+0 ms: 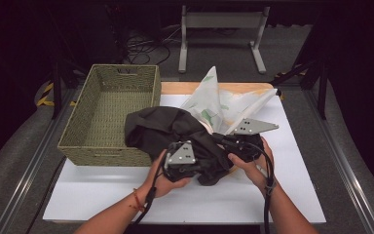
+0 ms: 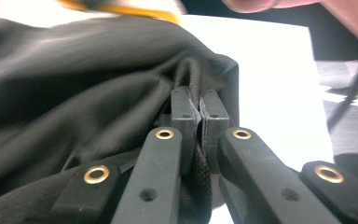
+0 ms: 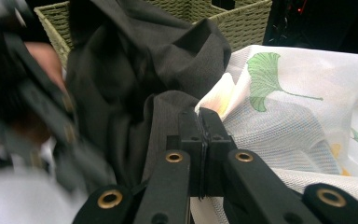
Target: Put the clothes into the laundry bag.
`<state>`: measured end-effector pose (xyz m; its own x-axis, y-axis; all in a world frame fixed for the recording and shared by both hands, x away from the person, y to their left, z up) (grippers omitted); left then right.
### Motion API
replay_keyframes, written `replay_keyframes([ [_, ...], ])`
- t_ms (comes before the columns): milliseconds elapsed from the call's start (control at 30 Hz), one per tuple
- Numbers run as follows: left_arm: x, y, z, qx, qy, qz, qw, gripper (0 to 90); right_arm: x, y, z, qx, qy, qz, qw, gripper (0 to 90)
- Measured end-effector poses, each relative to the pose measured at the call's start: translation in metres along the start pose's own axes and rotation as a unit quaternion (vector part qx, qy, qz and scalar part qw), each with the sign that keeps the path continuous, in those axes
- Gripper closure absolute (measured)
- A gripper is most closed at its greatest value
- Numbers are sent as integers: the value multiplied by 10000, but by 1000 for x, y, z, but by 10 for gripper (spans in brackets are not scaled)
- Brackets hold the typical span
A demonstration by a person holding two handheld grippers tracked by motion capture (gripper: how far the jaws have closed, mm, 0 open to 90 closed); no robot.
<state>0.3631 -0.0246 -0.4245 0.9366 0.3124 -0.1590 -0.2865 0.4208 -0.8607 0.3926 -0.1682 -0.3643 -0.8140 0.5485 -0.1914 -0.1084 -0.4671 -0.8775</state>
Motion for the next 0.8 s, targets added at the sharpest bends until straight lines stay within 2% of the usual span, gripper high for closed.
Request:
replay_keyframes([
  [33, -2, 3, -16, 80, 108, 57, 9999, 876, 0, 1, 1, 12, -12, 1, 10000, 895],
  [67, -2, 3, -16, 80, 108, 57, 9999, 876, -1, 2, 3, 12, -22, -6, 10000, 895],
  [100, -2, 6, -23, 152, 129, 50, 9998, 876, -1, 3, 4, 8, -35, -26, 10000, 895],
  [133, 0, 11, -32, 237, 26, 31, 9997, 876, -2, 4, 5, 12, -44, -51, 10000, 894],
  [167, 4, 15, -37, 294, 12, 46, 9996, 876, -3, 6, 6, 5, -51, -62, 10000, 895],
  [200, 4, 15, -37, 294, 12, 46, 9996, 876, -3, 6, 6, 5, -51, -62, 10000, 895],
  [267, 10, 22, -42, 410, -163, -15, 9990, 875, -3, 8, 7, 30, -65, -87, 9999, 895],
  [333, 12, 26, -45, 373, -127, 143, 9991, 875, -2, 12, 6, 120, -117, -68, 9998, 894],
  [400, 8, 30, -44, 393, -158, 131, 9990, 871, -1, 14, 4, 187, -125, -39, 9997, 894],
  [533, -5, 38, -36, 461, 27, -69, 9989, 850, 0, 16, 2, 230, -126, -12, 9997, 894],
  [567, -9, 39, -32, 482, 84, -52, 9988, 825, -1, 16, 3, 227, -113, -7, 9997, 894],
  [633, -12, 37, -28, 470, 74, -110, 9988, 718, -1, 16, 3, 215, -108, -11, 9997, 894],
  [667, -19, 35, -17, 452, 89, -167, 9988, 689, -2, 16, 4, 218, -83, -25, 9997, 894],
  [733, -22, 35, -12, 462, 107, -240, 9986, 639, -2, 17, 4, 210, -84, -33, 9997, 894],
  [767, -29, 34, -3, 458, 117, -321, 9984, 639, -2, 17, 4, 211, -85, -33, 9997, 894],
  [800, -38, 32, 12, 393, 70, -448, 9982, 561, -2, 17, 5, 212, -75, -24, 9997, 894],
])
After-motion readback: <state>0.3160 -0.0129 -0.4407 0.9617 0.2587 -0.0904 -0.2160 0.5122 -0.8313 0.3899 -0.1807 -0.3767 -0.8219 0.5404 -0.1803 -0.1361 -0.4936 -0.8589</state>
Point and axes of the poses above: each handheld gripper's, and its own axes: z roughly backward along the jaws, y roughly out of its underside, x roughly to its left, the point moved 5 cm from there along -z, roughly forward along the jaws, and after that the axes turned 12 degrees about z, right-handed, at the moved point
